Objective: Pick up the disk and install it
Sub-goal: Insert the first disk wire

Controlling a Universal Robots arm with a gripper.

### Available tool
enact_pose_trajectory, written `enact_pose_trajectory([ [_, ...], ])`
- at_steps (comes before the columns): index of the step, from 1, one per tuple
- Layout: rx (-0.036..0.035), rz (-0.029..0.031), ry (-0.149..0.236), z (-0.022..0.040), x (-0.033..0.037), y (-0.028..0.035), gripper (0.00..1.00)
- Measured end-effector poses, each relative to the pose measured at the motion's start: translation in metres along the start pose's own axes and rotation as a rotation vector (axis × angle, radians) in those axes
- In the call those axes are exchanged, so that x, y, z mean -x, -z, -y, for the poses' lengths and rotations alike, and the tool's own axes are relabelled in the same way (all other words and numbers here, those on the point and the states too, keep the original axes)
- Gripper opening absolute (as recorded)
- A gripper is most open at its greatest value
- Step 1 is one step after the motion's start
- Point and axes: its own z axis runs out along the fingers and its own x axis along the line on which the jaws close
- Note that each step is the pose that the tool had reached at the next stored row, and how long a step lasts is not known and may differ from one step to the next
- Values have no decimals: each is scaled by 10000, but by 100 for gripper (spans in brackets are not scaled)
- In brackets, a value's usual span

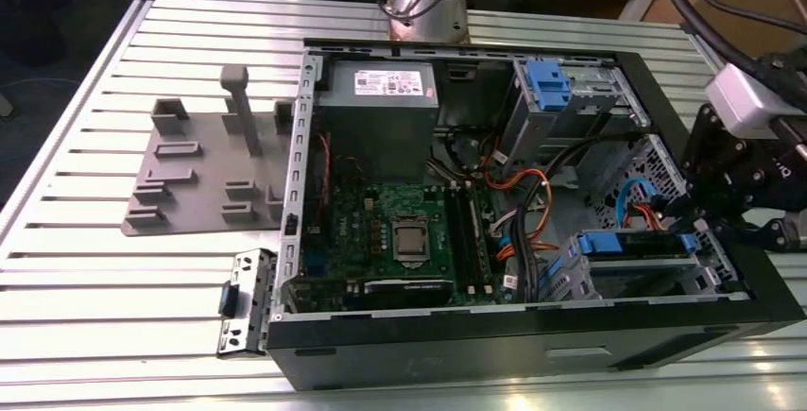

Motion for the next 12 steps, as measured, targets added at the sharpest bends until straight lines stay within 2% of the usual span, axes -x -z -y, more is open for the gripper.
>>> enact_pose_trajectory([
  [2,35,4,-4,11,1,-2,23],
  [3,62,5,-7,22,1,-3,16],
  [4,91,5,-9,35,1,-5,16],
  [5,123,7,-12,53,2,-7,11],
  [8,226,8,-19,130,1,-10,10],
  [12,239,-7,-17,144,4,-7,10],
])
